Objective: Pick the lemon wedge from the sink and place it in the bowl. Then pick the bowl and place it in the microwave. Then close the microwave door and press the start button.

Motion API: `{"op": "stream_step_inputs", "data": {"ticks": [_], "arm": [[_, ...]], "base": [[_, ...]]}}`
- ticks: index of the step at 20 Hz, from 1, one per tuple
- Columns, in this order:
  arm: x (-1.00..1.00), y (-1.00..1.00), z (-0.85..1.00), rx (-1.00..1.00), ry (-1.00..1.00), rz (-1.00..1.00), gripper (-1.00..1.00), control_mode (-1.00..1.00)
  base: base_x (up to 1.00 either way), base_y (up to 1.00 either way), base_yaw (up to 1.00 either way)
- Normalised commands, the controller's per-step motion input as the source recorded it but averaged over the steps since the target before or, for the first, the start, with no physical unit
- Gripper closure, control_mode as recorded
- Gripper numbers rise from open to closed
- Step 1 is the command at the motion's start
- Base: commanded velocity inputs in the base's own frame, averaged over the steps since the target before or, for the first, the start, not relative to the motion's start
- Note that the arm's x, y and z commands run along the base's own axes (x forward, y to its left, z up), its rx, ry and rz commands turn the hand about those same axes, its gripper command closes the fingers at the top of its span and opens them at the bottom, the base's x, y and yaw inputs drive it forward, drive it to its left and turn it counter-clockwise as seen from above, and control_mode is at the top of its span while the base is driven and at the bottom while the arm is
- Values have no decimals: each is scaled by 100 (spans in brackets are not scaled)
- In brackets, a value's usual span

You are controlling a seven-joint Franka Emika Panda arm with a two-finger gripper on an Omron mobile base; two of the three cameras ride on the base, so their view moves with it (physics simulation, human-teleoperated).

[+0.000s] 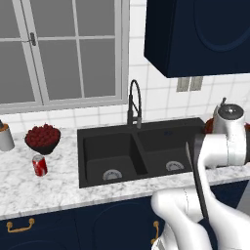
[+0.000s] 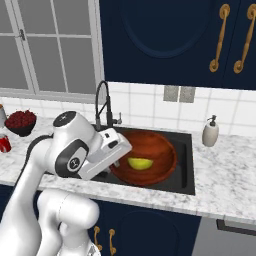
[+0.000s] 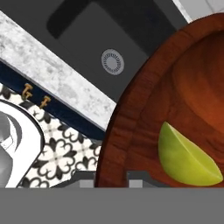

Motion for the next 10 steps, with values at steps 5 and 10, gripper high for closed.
{"op": "stream_step_inputs", "data": {"ticks": [5, 10], "arm": [[-7, -4, 0, 1, -6, 0, 100, -100], [-10, -5, 0, 1, -6, 0, 100, 100]], "base": [[0, 0, 0], [-10, 0, -5]]}}
